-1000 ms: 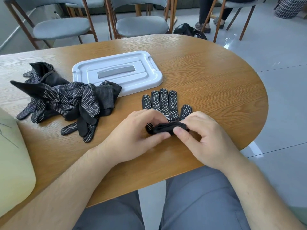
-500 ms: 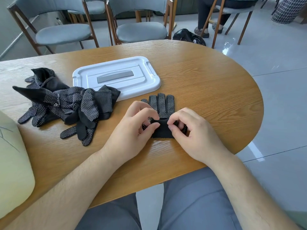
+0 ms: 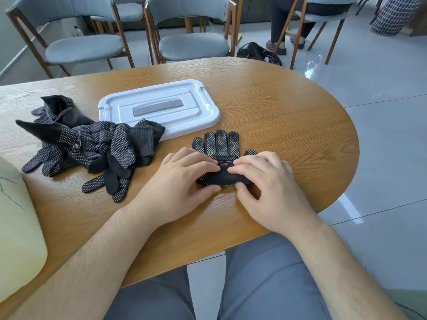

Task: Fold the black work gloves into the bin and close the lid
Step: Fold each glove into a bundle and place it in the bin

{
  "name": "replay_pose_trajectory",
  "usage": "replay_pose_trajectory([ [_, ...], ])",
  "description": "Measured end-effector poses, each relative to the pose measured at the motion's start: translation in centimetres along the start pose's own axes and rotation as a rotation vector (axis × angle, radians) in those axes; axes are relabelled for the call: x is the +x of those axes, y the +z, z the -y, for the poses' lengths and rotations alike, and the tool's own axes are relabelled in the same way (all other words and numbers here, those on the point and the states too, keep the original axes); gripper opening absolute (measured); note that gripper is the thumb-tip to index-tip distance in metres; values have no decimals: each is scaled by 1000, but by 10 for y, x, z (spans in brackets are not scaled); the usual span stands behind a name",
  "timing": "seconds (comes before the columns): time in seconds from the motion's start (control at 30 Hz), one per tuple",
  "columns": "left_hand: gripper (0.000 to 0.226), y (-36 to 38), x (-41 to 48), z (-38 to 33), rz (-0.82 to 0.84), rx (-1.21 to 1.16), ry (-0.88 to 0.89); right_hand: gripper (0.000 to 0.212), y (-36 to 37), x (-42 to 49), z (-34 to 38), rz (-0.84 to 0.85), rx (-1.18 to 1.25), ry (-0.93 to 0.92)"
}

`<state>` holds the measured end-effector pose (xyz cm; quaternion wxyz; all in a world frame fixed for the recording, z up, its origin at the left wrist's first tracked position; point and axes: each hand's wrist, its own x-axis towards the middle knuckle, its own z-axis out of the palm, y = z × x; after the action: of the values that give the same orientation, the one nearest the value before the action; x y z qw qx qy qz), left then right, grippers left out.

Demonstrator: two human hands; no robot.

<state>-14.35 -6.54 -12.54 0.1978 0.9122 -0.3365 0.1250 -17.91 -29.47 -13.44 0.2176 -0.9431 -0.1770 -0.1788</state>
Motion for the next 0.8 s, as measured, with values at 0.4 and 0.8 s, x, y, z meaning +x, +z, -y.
replay_pose_trajectory([
  [0.4,15,0,2,-15,-94,-466,-201,23,-9,6,1,24,404,189],
  [0.8,46,1,2,1,-23,-50,-74,30,-4,7,-13,-3,123,20],
])
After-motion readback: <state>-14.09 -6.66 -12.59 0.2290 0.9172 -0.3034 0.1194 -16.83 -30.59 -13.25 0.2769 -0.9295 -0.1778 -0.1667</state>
